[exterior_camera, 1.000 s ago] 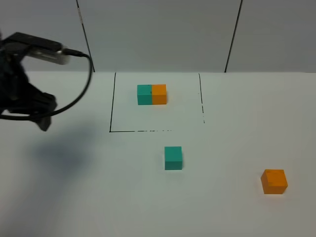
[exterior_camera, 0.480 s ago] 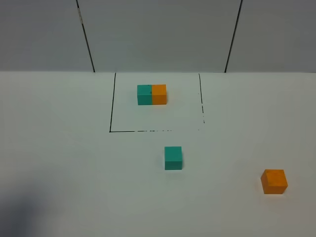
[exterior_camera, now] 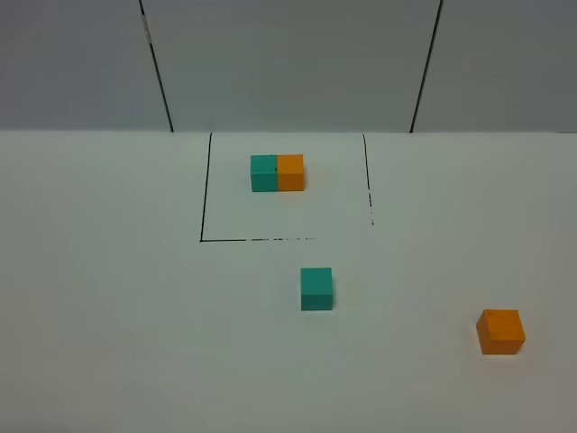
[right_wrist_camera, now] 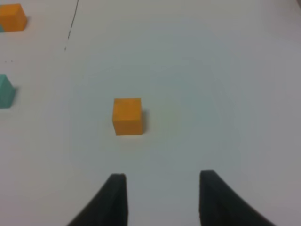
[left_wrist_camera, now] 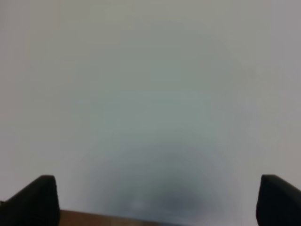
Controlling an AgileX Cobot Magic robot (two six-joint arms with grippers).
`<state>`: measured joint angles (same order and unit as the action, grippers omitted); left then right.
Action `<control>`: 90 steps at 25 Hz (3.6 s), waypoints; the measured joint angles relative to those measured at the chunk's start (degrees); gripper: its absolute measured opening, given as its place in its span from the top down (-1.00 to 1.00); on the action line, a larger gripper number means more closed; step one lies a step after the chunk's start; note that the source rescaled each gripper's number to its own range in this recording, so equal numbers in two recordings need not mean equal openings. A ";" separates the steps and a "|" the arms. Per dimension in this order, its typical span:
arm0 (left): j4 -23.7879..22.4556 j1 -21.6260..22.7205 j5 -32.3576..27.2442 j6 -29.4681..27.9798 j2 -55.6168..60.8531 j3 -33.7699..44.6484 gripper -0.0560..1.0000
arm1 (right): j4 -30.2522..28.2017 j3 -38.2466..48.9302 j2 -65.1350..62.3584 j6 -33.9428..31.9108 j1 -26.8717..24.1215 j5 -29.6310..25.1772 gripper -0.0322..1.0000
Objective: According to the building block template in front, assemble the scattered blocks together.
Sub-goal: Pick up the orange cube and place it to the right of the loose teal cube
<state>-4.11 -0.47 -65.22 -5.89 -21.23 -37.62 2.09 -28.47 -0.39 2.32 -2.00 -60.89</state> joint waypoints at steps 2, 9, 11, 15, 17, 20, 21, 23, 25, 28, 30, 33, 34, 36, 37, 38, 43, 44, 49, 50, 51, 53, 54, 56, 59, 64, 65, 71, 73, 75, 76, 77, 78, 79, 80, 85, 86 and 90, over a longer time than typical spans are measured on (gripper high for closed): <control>1.41 0.00 0.28 1.07 3.16 2.44 -0.57 | 0.00 0.00 0.00 0.00 0.00 0.00 0.94; 6.29 0.00 3.03 2.86 14.46 7.21 -0.56 | 0.00 0.00 0.00 0.00 0.00 0.00 0.94; 6.66 0.00 3.03 3.01 16.93 7.28 -0.55 | 0.00 0.00 0.00 0.00 0.00 0.00 0.94; 6.65 0.00 3.17 3.07 20.30 7.40 -0.52 | 0.00 0.00 0.00 0.00 0.00 0.00 0.94; 6.72 0.00 3.70 3.14 21.40 7.95 -0.50 | 0.00 0.00 0.00 0.00 0.00 0.00 0.94; 6.98 0.00 4.86 3.14 21.50 8.65 -0.43 | 0.00 0.00 0.00 0.00 0.00 0.00 0.94; 7.04 0.00 4.99 3.16 21.50 8.69 -0.41 | 0.00 0.00 0.00 0.00 0.00 0.00 0.94; 7.17 0.00 5.16 3.16 21.51 8.72 -0.36 | 0.00 0.00 0.00 0.00 0.00 0.00 0.94; 7.22 0.00 5.22 3.21 21.51 8.72 -0.34 | 0.00 0.00 0.00 0.00 0.00 0.00 0.94; 7.24 0.00 5.34 3.21 21.51 8.72 -0.34 | 0.00 0.00 0.00 0.00 0.00 0.00 0.94; 7.29 0.00 5.39 3.21 21.51 8.72 -0.34 | 0.00 0.00 0.00 0.00 0.00 0.00 0.94; 7.29 0.00 5.39 3.21 21.51 8.72 -0.34 | 0.00 0.00 0.00 0.00 0.00 0.00 0.94; 7.29 0.00 5.39 3.21 21.51 8.72 -0.34 | 0.00 0.00 0.00 0.00 0.00 0.00 0.94; 7.29 0.00 5.39 3.21 21.51 8.72 -0.34 | 0.00 0.00 0.00 0.00 0.00 0.00 0.94; 7.29 0.00 5.39 3.21 21.51 8.72 -0.34 | 0.00 0.00 0.00 0.00 0.00 0.00 0.94; 7.29 0.00 5.39 3.21 21.51 8.72 -0.34 | 0.00 0.00 0.00 0.00 0.00 0.00 0.94; 7.29 0.00 5.39 3.21 21.51 8.72 -0.34 | 0.00 0.00 0.00 0.00 0.00 0.00 0.94; 7.29 0.00 5.39 3.21 21.51 8.72 -0.34 | 0.00 0.00 0.00 0.00 0.00 0.00 0.94; 7.29 0.00 5.39 3.21 21.51 8.72 -0.34 | 0.00 0.00 0.00 0.00 0.00 0.00 0.94; 7.29 0.00 5.39 3.21 21.51 8.72 -0.34 | 0.00 0.00 0.00 0.00 0.00 0.00 0.94; 7.29 0.00 5.39 3.21 21.51 8.72 -0.34 | 0.00 0.00 0.00 0.00 0.00 0.00 0.94; 7.29 0.00 5.39 3.21 21.51 8.72 -0.34 | 0.00 0.00 0.00 0.00 0.00 0.00 0.94; 7.29 0.00 5.39 3.21 21.51 8.72 -0.34 | 0.00 0.00 0.00 0.00 0.00 0.00 0.94; 7.29 0.00 5.39 3.21 21.51 8.72 -0.34 | 0.00 0.00 0.00 0.00 0.00 0.00 0.94; 7.29 0.00 5.39 3.21 21.51 8.72 -0.33 | 0.00 0.00 0.00 0.00 0.00 0.00 0.94; 7.29 0.00 5.39 3.21 21.51 8.72 -0.33 | -0.12 0.00 0.00 0.00 0.00 0.00 0.94; 7.29 0.00 5.39 3.21 21.51 8.72 -0.33 | -0.12 0.00 0.00 0.00 0.00 0.00 0.93; 7.29 0.00 5.39 3.21 21.51 8.72 -0.33 | 1.67 -0.08 1.31 -4.93 0.00 0.24 0.32; 7.29 0.00 5.39 3.21 21.51 8.72 -0.33 | 2.76 -0.49 4.45 -6.85 0.00 0.67 -0.17; 7.29 0.00 5.39 3.21 21.51 8.72 -0.33 | 3.60 -1.31 8.74 -7.72 0.00 1.95 -0.68; 7.29 0.00 5.44 3.21 21.51 8.72 -0.33 | 4.07 -1.49 11.50 -7.88 0.00 3.00 -0.86; 7.29 0.00 5.40 3.21 21.51 8.72 -0.33 | 4.58 -1.75 14.52 -7.88 0.00 3.97 -0.96; 7.29 0.00 5.40 3.21 21.51 8.72 -0.33 | 5.09 -1.89 17.19 -7.88 0.00 5.00 -0.99; 7.29 0.00 5.40 3.21 21.51 8.72 -0.33 | 5.48 -2.22 20.55 -7.67 0.00 5.65 -0.99; 7.29 0.00 5.40 3.21 21.51 8.72 -0.33 | 5.78 -2.49 23.91 -7.21 0.00 6.57 -0.99; 7.29 0.00 5.40 3.21 21.51 8.72 -0.33 | 6.46 -5.73 39.92 -1.38 0.00 8.82 -1.00; 7.29 0.00 5.40 3.21 21.51 8.72 -0.33 | 6.46 -6.41 43.16 -0.07 0.00 8.94 -1.00; 7.29 0.00 5.40 3.21 21.51 8.72 -0.33 | 6.46 -9.43 54.56 3.36 0.00 9.19 -1.00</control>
<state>3.18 -0.47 -59.82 -2.69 0.28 -28.91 8.55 -37.90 54.18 5.68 -2.00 -51.70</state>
